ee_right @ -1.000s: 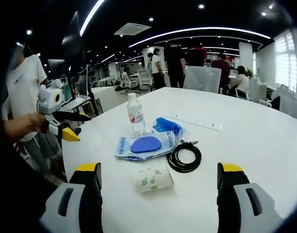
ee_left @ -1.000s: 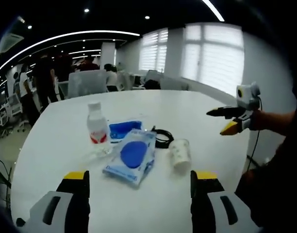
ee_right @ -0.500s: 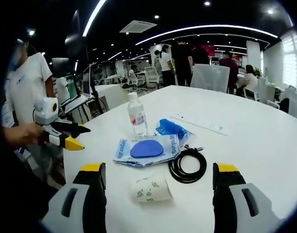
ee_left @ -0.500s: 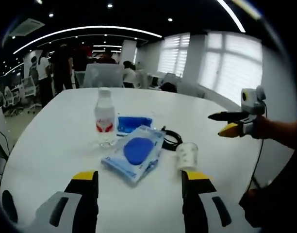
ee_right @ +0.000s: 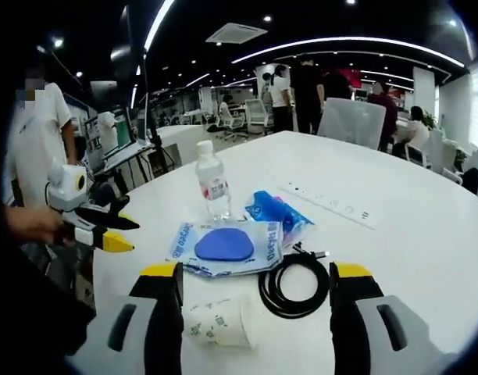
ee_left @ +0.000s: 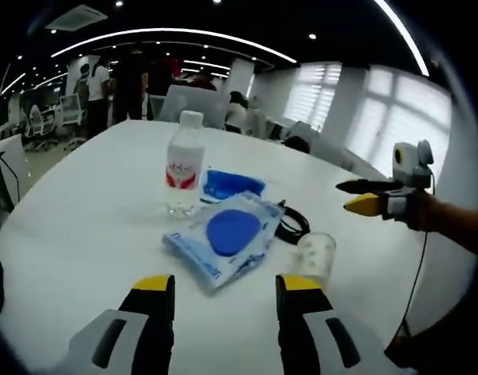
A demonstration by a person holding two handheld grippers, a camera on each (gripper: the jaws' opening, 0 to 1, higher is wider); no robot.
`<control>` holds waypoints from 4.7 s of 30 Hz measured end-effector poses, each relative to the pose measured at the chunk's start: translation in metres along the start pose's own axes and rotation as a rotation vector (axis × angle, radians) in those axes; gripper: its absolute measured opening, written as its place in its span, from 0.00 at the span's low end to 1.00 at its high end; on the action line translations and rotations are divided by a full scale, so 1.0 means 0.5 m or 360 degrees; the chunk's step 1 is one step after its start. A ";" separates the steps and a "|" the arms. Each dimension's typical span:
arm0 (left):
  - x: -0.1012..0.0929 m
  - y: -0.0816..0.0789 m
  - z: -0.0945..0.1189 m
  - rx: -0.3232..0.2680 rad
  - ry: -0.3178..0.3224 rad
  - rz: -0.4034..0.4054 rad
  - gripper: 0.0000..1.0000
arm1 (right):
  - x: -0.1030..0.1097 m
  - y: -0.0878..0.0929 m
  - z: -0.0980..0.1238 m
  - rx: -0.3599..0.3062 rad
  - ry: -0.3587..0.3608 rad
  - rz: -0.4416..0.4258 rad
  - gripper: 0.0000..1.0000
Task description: Arrange the tabletop items into an orderly group along one side of the table until the central work area is clear of visible clutter.
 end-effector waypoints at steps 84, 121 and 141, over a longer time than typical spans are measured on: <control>-0.053 0.025 -0.123 0.0204 0.0006 0.0274 0.00 | -0.099 0.065 -0.141 0.0129 0.0017 -0.0132 0.00; -0.290 -0.076 -0.241 0.0212 0.0425 -0.0180 0.00 | -0.212 0.167 0.142 -0.0131 0.0579 -0.0437 0.00; -0.378 -0.062 -0.271 0.0311 0.0533 -0.0249 0.00 | -0.233 0.247 0.200 -0.0128 0.0758 -0.0558 0.00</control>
Point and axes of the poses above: the point that each gripper's makers call its tool centre point, and the gripper's own axes: z roughly backward along the fingers, x roughly to its left, y roughly out of its underside, the point moved 1 cm from there along z, roughly backward along the fingers, and after that the axes turned 13 degrees about -y, right-handed, at the moved point
